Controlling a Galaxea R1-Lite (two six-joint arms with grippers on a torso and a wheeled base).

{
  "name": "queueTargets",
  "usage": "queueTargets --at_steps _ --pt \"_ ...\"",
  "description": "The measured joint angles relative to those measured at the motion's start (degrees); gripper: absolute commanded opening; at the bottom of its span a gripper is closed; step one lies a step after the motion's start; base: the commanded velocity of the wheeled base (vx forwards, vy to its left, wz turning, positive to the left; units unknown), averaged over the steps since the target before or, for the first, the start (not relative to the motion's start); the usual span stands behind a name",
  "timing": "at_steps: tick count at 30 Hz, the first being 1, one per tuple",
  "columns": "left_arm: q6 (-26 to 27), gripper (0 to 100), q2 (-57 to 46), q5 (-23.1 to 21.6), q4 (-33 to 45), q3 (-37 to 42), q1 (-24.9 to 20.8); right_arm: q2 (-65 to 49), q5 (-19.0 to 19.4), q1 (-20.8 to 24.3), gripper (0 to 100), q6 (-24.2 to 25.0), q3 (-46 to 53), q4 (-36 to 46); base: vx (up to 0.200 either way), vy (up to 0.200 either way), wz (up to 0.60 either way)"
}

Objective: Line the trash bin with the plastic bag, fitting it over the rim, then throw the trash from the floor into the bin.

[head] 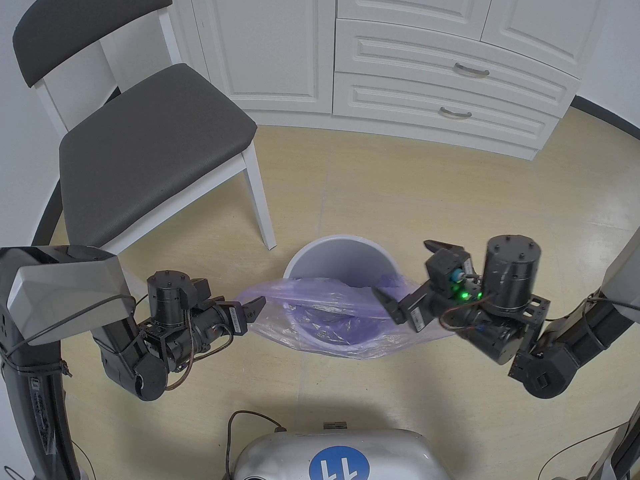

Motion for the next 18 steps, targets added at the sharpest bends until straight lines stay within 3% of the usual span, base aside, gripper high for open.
queueTargets --at_steps 4,11,18 --pt "1.43 100 -2.07 -3.38 -0.04 2.54 0.3 1.44 -2.3 4.55 100 -6.79 -4.05 4.99 0.0 0.0 0.0" --pt "4.3 100 -9.18 -18.46 -0.17 9.46 3.11 5.13 -3.83 6.57 100 -12.84 -6.8 6.07 0.0 0.0 0.0" --pt "5.12 100 -16.65 -21.08 -0.46 13.02 5.18 10.86 -4.38 6.92 100 -15.63 -8.48 7.19 0.0 0.0 0.0"
